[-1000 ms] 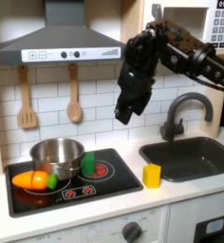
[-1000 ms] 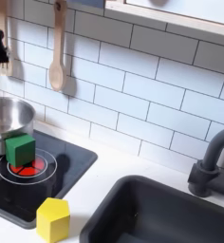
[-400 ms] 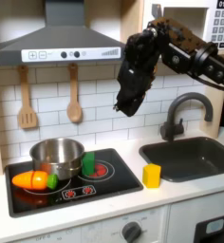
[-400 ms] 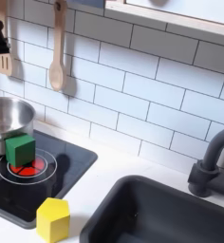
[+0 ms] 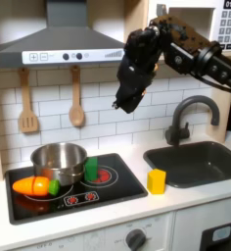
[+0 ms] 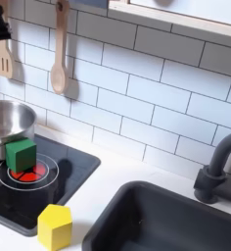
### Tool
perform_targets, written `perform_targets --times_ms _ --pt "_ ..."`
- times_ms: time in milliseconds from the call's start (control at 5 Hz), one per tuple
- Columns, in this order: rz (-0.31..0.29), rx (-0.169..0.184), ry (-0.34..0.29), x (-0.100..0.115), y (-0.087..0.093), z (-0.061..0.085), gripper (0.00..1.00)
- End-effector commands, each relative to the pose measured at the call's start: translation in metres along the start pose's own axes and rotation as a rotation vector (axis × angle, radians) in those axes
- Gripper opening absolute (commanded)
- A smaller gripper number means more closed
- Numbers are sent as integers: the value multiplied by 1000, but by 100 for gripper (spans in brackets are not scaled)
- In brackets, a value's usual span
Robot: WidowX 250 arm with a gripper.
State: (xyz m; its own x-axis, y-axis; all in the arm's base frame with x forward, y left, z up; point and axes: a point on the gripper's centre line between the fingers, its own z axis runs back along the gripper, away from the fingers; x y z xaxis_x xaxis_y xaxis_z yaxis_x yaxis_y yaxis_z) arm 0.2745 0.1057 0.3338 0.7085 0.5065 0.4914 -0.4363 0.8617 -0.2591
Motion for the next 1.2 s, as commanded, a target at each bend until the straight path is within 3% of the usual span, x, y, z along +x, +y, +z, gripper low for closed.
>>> perform_targets --times_ms 0,1000 --pt "32 -8 -30 20 0 -11 0" --pt "123 -59 -75 52 -8 -8 0"
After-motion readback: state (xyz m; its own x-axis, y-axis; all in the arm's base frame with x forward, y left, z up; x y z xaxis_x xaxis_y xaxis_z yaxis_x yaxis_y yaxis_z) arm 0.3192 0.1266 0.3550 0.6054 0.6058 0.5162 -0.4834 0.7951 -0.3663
